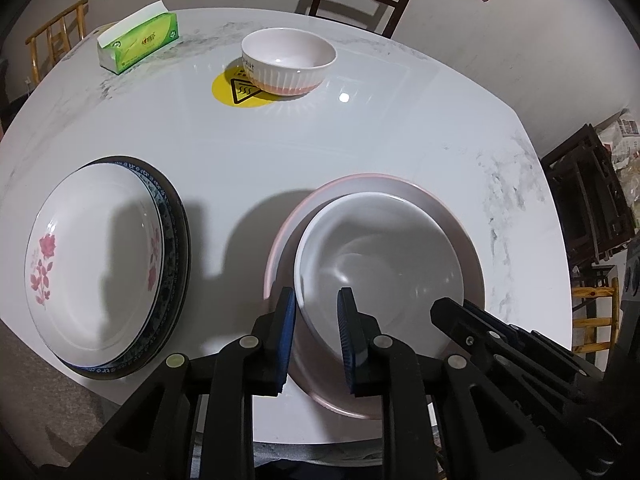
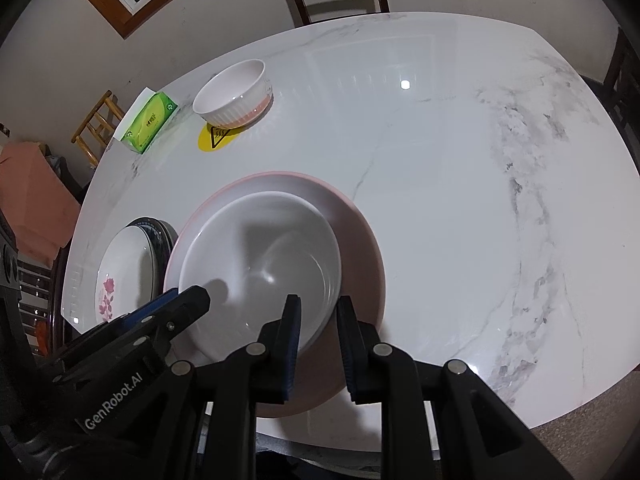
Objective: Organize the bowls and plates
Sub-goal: 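Open the left gripper and withdraw it from the nested bowls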
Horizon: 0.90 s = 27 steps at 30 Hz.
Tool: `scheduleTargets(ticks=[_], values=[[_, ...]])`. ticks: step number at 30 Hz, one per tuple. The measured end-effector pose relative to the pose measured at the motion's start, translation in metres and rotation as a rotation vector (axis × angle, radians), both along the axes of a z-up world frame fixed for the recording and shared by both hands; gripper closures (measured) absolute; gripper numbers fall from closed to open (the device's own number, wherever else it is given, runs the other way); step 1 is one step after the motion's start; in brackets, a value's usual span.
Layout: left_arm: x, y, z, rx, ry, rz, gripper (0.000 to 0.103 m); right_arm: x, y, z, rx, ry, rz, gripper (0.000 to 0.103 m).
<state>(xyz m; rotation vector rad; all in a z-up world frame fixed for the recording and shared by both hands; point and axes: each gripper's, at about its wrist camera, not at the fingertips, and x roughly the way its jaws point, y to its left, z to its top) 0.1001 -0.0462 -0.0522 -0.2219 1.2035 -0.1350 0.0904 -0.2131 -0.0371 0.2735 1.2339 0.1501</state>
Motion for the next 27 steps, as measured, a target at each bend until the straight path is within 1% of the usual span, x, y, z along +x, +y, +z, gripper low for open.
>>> scheduleTargets(ticks=[5, 7, 10, 13, 17, 22, 27], values=[[0.0, 0.004, 0.005, -0.015, -0.018, -0.001, 0.082, -0.001, 0.0, 0.007, -0.016, -0.02, 0.006, 0.081], [-0.001, 0.005, 0.009, -0.029, -0.033, -0.004, 0.082, 0.0, 0.0, 0.014, -0.036, -0.05, 0.016, 0.08], [-0.002, 0.005, 0.015, -0.037, -0.049, -0.016, 0.079, 0.001, -0.002, 0.021, -0.022, -0.068, 0.027, 0.08], [-0.002, 0.006, 0.021, -0.037, -0.069, -0.021, 0.076, 0.006, -0.003, 0.029, -0.029, -0.091, 0.041, 0.08], [0.0, 0.013, 0.026, -0.037, -0.079, -0.017, 0.074, 0.014, -0.004, 0.036, -0.026, -0.106, 0.062, 0.08], [0.012, 0.029, 0.026, -0.003, -0.066, 0.006, 0.073, 0.03, -0.004, 0.038, -0.026, -0.096, 0.089, 0.08], [0.031, 0.049, 0.028, 0.025, -0.062, 0.042, 0.073, 0.055, -0.005, 0.038, -0.035, -0.083, 0.108, 0.08]])
